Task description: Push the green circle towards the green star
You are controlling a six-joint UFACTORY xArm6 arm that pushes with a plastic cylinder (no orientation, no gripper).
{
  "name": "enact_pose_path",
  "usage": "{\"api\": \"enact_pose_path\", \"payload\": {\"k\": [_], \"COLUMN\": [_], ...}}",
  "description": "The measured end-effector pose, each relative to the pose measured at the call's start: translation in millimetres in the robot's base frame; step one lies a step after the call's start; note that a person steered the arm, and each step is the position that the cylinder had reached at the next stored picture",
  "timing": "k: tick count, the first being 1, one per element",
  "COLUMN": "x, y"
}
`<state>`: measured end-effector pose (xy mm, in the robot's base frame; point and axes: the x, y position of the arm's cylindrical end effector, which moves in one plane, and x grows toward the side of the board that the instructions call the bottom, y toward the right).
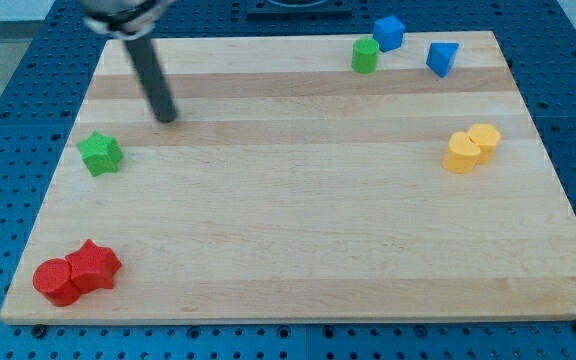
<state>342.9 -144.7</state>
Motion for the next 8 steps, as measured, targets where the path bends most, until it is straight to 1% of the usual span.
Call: {"api": "enact_pose_path", "payload": {"k": [1,2,3,4,5,6,7,8], "x": [-27.1,-43.2,-20.6,-6.1,-38.2,-99.8,-127.8,-128.4], "y": [91.0,170.0,228.2,316.2,417.2,464.6,434.6,348.5]}}
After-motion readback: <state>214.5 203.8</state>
